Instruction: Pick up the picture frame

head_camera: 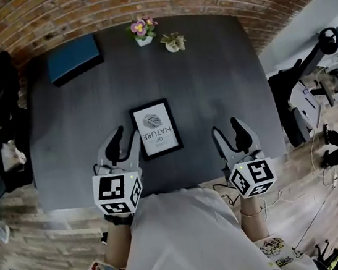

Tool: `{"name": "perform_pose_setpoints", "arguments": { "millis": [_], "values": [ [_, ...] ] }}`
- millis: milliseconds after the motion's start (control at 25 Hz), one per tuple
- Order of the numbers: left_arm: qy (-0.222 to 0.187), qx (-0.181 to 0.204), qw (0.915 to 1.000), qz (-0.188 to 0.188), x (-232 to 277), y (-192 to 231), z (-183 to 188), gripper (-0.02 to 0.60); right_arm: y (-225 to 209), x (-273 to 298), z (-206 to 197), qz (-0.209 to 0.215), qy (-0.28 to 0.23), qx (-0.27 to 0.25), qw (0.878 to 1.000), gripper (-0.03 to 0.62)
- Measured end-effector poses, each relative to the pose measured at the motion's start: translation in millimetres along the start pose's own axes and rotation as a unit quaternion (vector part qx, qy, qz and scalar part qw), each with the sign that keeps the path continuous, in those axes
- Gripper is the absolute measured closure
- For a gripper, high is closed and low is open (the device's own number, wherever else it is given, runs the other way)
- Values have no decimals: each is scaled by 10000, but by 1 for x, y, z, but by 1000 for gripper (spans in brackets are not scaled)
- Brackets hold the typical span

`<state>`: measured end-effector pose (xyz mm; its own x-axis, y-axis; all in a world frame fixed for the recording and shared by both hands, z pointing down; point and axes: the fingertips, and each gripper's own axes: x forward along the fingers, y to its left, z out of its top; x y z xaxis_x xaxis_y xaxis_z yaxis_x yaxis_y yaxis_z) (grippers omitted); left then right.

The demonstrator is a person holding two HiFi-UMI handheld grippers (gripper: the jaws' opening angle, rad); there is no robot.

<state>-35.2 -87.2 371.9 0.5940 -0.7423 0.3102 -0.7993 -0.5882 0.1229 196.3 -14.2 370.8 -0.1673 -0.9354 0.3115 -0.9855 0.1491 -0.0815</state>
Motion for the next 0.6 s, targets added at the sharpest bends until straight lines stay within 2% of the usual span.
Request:
{"name": "perform_pose_setpoints", "arguments": {
  "millis": [160,320,600],
  "values": [
    [23,-148,9982,582,-11,10,-6,436,6,26,4,652,74,-114,9978,344],
    [52,-265,9952,939,-19,14,-10,436,16,45,5,1144,153,-220,9931,344],
    [85,-396,9931,1098,-21,21,-13,436,25,60,8,1375,224,-178,9901,344]
  ]
}}
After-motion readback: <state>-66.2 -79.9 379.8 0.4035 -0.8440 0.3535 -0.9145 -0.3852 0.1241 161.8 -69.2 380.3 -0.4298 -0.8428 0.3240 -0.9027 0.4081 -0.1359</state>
